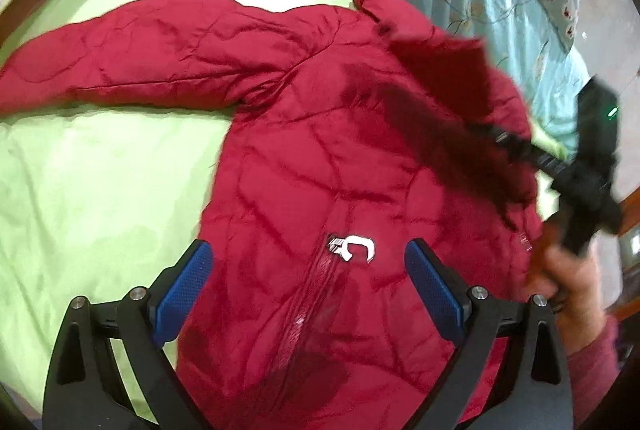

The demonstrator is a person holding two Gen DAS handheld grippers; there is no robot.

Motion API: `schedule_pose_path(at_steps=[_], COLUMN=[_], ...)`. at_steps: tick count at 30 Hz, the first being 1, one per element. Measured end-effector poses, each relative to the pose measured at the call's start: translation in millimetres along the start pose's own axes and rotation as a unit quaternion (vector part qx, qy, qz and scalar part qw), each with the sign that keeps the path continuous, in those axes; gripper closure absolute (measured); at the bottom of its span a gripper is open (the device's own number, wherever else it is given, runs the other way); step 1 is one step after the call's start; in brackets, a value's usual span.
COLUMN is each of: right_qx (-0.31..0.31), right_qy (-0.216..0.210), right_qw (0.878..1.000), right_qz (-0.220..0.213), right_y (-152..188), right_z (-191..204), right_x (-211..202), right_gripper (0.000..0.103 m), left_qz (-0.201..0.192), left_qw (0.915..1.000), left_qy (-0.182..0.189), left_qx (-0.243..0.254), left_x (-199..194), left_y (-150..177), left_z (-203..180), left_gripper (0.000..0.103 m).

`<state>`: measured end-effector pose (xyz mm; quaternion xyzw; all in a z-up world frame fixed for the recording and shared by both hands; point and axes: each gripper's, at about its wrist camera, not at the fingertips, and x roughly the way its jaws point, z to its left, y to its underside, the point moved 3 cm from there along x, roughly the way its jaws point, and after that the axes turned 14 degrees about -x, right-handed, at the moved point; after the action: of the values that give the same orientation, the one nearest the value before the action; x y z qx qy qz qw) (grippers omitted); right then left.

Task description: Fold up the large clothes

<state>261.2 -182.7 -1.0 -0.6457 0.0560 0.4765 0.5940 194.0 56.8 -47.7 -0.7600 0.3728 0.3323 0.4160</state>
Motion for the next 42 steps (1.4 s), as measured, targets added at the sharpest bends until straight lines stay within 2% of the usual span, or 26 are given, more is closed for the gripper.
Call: schedule_pose_path(at_steps=[5,8,12,17,19,20,22,23,25,27,29,30,32,35,39,42], right_qx=[-0.017,-0.022,-0.031,-0.032,-0.031,-0.031,-0.033,-0.036,-0.038,-0.031,-0.022,-0.020,-0.020,0.002,0.041,0.081], right_qy=[-0.001,-0.004,-0.007,-0.008,-0.010,-0.010,-0.008,-0.004,-0.001,-0.011,-0.025,-0.022,-0.009,0.017,0.089,0.104], right_qw=[1.000,0.999,0.999,0.999,0.999,0.999,0.999,0.998,0.998,0.999,0.999,0.999,1.000,1.000,0.995,0.991], right_qz=[0.027,0.031,0.033,0.037,0.036,0.038,0.041,0.042,0.042,0.042,0.030,0.024,0.016,-0.002,0.004,0.016], right_y=[8.5,13.8,12.4,14.9,14.9,14.8,15.2,15.6,16.6,20.2,23.5,24.4,25.7,29.4,36.9,43.3], right_z=[11.0,13.3,17.9,18.6,18.6,18.7,19.7,20.9,22.3,22.2,21.4,20.8,18.3,1.6,-41.4,-71.5], right_x=[27.0,33.2,36.0,37.3,38.7,38.9,38.8,36.9,33.0,25.6,14.8,8.2,-4.6,-28.4,-41.5,-33.3], right_gripper=[0.093,0.090,0.089,0.088,0.088,0.088,0.086,0.084,0.081,0.068,0.043,0.041,0.040,0.038,0.036,0.036], left_qz=[0.021,0.030,0.058,0.078,0.079,0.083,0.081,0.077,0.076,0.068,0.053,0.045,0.025,-0.043,-0.051,-0.056], left_qw=[0.9960,0.9920,0.9857,0.9810,0.9813,0.9812,0.9844,0.9869,0.9867,0.9879,0.9900,0.9913,0.9944,0.9972,0.9957,0.9940], left_qy=[0.080,0.111,0.139,0.155,0.156,0.157,0.142,0.129,0.134,0.132,0.127,0.122,0.102,0.040,0.006,-0.013], left_qx=[-0.035,-0.051,-0.076,-0.086,-0.080,-0.075,-0.066,-0.058,-0.052,-0.044,-0.029,-0.023,-0.007,0.046,0.077,0.093], left_x=[7.8,20.0,45.9,79.7,87.8,91.7,95.5,96.1,95.9,93.9,88.8,87.0,83.1,73.5,79.2,76.0], left_y=[-38.0,-66.8,-94.4,-108.1,-109.8,-109.9,-110.9,-111.3,-112.5,-113.7,-114.4,-114.2,-115.8,-120.5,-116.8,-109.7], left_z=[-11.1,-22.4,-35.2,-42.5,-45.0,-45.9,-44.6,-44.2,-42.9,-42.1,-44.0,-44.4,-44.4,-47.7,-51.2,-52.7], left_gripper=[0.006,0.006,0.006,0.006,0.023,0.043,0.064,0.082,0.084,0.089,0.091,0.092,0.092,0.092,0.092,0.087])
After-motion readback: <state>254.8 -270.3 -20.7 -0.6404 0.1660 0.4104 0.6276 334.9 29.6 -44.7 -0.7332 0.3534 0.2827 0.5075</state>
